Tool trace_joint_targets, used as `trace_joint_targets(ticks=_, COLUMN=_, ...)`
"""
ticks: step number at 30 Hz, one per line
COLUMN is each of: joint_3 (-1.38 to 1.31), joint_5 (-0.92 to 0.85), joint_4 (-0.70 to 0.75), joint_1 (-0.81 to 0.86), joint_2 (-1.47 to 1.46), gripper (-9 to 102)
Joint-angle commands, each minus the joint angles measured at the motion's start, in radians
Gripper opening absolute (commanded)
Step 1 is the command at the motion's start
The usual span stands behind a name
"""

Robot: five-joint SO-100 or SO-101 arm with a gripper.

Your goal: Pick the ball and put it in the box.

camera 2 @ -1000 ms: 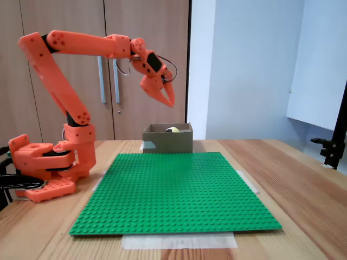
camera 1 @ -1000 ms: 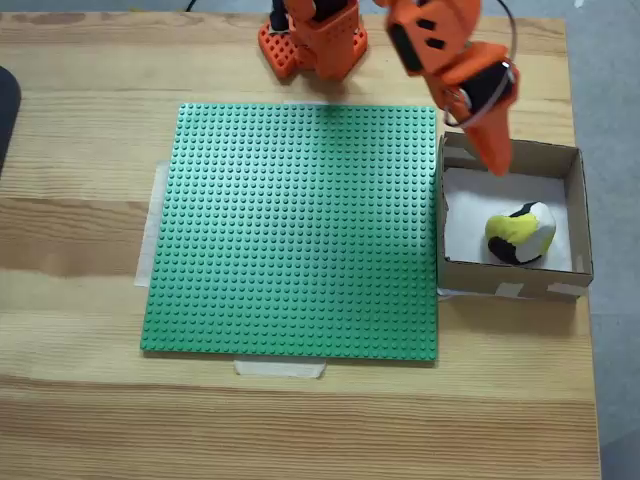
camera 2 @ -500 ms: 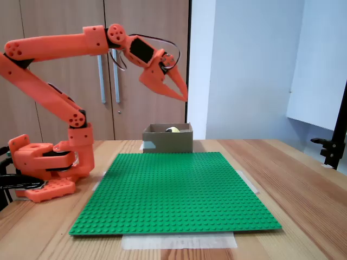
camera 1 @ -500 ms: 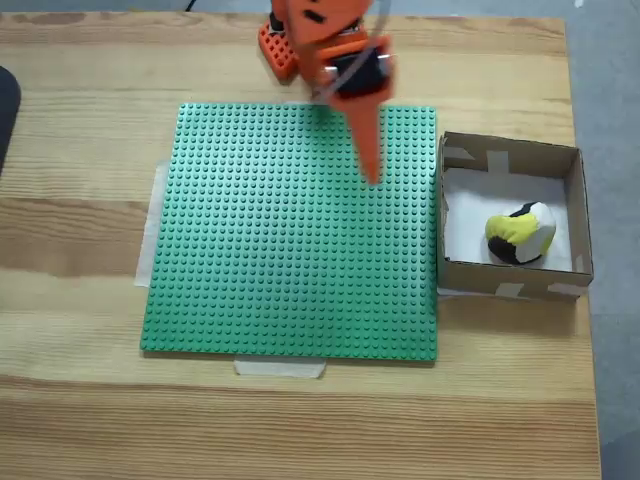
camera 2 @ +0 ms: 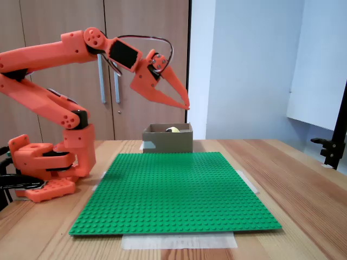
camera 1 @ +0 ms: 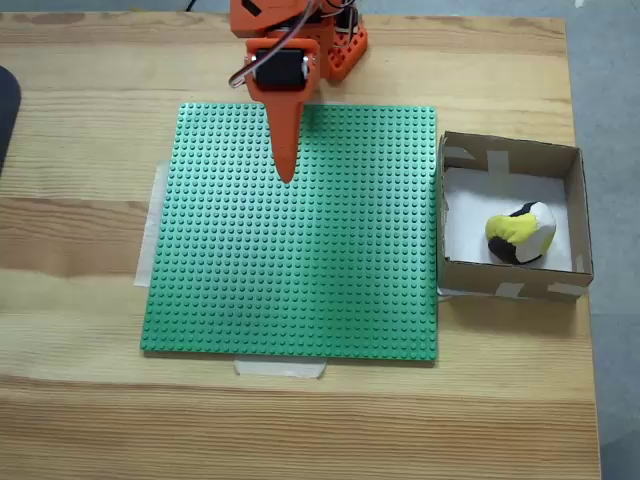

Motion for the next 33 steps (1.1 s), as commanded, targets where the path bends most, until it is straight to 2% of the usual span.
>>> trace_joint_targets(ticks=1, joint_3=0.003, joint_5=0.012, joint_4=-0.021, joint_1=0.014, joint_2=0.025, gripper=-1)
trace_joint_targets(ticks=10, joint_3=0.072, joint_5=0.02, joint_4=-0.118, joint_1=0.023, joint_2=0.051, gripper=-1)
trace_joint_targets(ticks=17, joint_3=0.19, joint_5=0.041, joint_4=-0.12, joint_1=0.02, joint_2=0.199, gripper=-1)
trace_joint_targets(ticks=26, joint_3=0.37, joint_5=0.048, joint_4=-0.052, joint_1=0.04, joint_2=0.388, gripper=-1)
trace_joint_targets(ticks=33, joint_3=0.502, joint_5=0.025, joint_4=-0.087, joint_1=0.049, joint_2=0.456, gripper=-1)
